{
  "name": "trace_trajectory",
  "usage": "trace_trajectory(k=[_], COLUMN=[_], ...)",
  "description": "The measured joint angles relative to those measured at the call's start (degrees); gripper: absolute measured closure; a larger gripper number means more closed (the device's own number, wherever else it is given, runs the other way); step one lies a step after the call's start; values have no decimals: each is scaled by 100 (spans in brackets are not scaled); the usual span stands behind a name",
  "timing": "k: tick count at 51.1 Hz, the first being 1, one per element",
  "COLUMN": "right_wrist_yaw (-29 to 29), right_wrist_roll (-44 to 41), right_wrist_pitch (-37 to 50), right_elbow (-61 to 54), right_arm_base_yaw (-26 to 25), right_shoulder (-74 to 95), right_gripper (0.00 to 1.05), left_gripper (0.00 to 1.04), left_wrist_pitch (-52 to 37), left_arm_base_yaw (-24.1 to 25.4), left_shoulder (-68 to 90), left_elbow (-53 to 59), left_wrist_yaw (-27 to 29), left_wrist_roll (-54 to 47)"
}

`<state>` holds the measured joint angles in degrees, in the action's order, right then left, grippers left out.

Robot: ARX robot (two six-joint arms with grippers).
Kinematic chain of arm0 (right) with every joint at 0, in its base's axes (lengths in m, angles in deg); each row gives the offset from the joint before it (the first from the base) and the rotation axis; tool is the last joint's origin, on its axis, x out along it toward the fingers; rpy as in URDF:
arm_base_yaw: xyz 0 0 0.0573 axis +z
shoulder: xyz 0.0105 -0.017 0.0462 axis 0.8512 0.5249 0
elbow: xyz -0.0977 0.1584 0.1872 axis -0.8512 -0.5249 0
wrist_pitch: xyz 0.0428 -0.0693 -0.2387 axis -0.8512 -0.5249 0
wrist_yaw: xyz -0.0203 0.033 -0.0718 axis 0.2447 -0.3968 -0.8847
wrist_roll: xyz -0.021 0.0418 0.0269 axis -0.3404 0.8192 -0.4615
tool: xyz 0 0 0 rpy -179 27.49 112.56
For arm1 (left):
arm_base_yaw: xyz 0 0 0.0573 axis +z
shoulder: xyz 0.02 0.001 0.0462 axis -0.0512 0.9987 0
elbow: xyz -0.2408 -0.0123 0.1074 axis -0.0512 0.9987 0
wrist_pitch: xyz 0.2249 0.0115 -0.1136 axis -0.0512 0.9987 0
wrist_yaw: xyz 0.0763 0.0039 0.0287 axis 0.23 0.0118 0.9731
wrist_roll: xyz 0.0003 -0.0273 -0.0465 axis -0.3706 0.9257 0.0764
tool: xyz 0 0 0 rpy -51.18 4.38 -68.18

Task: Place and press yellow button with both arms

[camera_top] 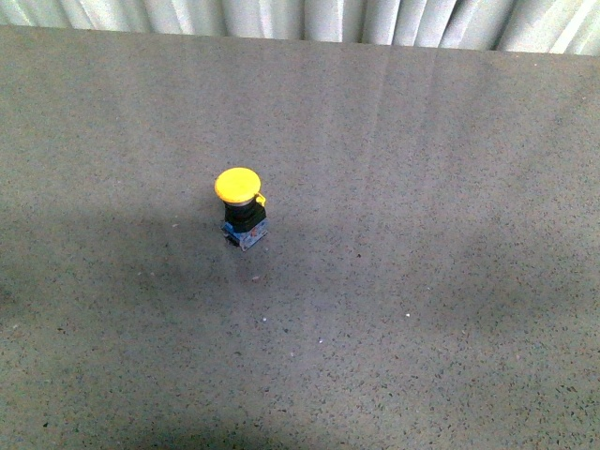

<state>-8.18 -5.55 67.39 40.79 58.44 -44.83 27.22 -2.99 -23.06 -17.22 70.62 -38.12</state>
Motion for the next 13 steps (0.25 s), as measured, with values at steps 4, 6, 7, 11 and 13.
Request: trace_trajectory(k=[4,6,7,11,13], right_wrist_yaw=[0,0,0,0,0], right_wrist_roll=[0,0,0,0,0], right_wrist_pitch=[0,0,0,0,0], right_elbow=[2,2,0,0,0], right_arm_base_yaw=[0,0,0,0,0], right_shoulder=[0,0,0,0,0], right_gripper=[9,9,9,9,9], left_gripper=[9,9,9,9,9], left_wrist_pitch=[0,0,0,0,0], left_arm_base_yaw=[0,0,0,0,0], left_shoulder=[0,0,0,0,0], left_elbow=[0,0,0,0,0], left_wrist_yaw=[0,0,0,0,0], left_wrist_roll=[0,0,0,0,0])
